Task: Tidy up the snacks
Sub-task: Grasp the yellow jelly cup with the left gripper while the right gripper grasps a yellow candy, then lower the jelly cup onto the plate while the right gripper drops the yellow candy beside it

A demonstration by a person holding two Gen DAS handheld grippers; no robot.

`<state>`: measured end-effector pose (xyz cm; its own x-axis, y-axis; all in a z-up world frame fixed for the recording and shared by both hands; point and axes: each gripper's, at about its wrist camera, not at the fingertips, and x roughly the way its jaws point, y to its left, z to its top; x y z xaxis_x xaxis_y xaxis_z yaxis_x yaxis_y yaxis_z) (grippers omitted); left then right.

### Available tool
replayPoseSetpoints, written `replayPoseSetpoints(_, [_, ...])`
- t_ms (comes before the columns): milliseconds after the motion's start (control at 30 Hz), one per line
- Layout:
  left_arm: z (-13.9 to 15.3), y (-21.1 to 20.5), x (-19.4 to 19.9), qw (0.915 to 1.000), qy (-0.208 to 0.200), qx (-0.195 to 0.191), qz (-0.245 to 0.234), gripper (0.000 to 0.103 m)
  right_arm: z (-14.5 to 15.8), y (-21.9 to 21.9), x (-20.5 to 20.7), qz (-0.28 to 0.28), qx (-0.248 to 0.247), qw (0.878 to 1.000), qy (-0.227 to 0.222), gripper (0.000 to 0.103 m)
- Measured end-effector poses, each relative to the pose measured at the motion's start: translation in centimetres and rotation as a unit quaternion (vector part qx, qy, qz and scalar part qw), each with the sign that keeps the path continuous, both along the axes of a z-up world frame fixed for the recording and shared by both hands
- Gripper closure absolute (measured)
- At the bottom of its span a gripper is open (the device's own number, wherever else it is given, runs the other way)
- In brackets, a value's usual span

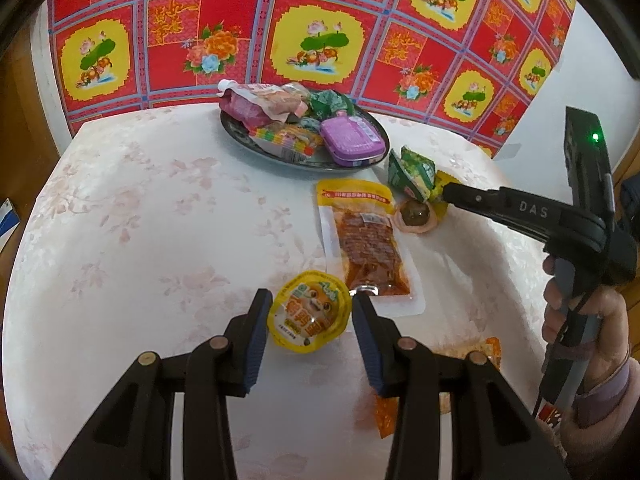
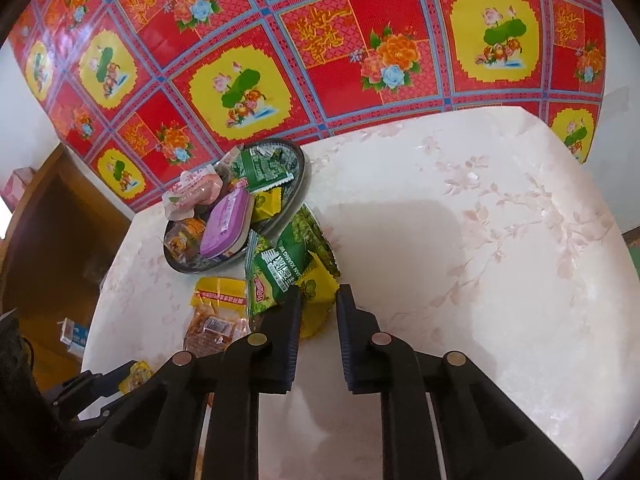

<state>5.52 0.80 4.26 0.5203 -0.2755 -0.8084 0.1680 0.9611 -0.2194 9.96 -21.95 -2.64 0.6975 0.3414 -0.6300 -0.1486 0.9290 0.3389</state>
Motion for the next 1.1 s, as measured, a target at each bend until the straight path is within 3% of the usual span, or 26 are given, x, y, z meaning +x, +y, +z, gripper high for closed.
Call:
replayPoseSetpoints(533, [2.4, 0.5, 2.5, 0.9993, -0.034, -0.003, 0.014, 0.06, 2.8, 0.3, -1.9, 0.008, 0.0, 0.999, -0.047, 0.085])
replayPoseSetpoints(1100, [3.7, 0.2, 9.5, 0.9977, -0.064, -0.008, 0.021, 0.06, 4.5, 1.9, -1.1, 0.032, -0.007, 0.997, -0.065, 0.085])
